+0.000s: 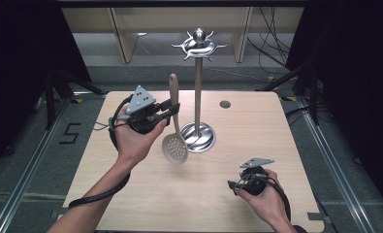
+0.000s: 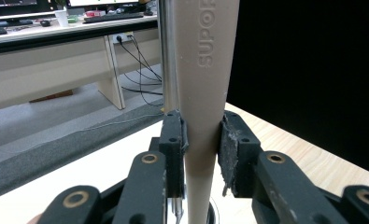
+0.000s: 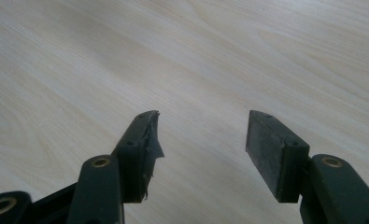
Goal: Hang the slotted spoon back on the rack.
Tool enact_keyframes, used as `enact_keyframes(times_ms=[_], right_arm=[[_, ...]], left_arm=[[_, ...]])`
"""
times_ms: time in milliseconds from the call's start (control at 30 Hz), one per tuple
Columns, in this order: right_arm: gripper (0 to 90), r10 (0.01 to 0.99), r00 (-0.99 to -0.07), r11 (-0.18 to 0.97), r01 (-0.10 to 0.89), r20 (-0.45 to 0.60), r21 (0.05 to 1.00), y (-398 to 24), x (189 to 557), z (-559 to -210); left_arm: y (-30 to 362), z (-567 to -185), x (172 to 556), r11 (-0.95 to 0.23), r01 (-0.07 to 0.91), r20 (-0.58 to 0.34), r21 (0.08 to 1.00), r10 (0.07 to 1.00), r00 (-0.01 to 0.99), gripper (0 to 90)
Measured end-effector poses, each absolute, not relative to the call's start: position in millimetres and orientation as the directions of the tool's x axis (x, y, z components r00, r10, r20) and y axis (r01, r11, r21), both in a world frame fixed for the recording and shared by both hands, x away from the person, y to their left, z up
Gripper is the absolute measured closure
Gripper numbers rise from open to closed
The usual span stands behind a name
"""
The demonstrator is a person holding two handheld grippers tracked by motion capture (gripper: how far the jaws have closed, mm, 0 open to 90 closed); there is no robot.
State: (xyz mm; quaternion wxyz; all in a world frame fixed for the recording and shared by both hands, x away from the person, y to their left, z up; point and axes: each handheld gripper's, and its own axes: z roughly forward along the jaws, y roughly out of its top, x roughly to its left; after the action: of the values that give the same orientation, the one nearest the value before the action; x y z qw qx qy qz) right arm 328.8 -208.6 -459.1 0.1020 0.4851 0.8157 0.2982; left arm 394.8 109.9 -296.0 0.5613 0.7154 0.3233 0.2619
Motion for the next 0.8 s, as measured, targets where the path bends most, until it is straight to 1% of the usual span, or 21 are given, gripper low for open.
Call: enact_keyframes(times_ms=[33, 67, 633, 700, 800], right_arm=[[44.3, 0.852, -0.509, 0.352, 0.731, 0.123, 0.585, -208.6, 328.8, -459.1], [44.3, 0.852, -0.509, 0.352, 0.729, 0.121, 0.587, -208.6, 329.1, -459.3], [44.2, 0.853, -0.507, 0.347, 0.728, 0.124, 0.591, -209.1, 329.3, -458.7], [44.1, 0.847, -0.52, 0.361, 0.716, 0.112, 0.597, -209.6, 329.8, -459.8], [44.1, 0.852, -0.509, 0.348, 0.726, 0.124, 0.593, -209.0, 329.1, -458.6]], left_arm=[[109.5, -295.5, 395.7, -0.163, 0.169, 0.013, 0.972, 0.757, 0.654, 71.9], [107.2, -294.6, 396.3, -0.152, 0.193, -0.011, 0.969, 0.758, 0.652, 71.9], [98.7, -279.3, 415.3, -0.16, 0.21, -0.013, 0.964, 0.766, 0.643, 71.8], [98.0, -277.0, 417.6, -0.158, 0.215, -0.017, 0.964, 0.768, 0.64, 71.8], [96.7, -274.2, 421.6, -0.16, 0.221, -0.019, 0.962, 0.769, 0.639, 71.8]])
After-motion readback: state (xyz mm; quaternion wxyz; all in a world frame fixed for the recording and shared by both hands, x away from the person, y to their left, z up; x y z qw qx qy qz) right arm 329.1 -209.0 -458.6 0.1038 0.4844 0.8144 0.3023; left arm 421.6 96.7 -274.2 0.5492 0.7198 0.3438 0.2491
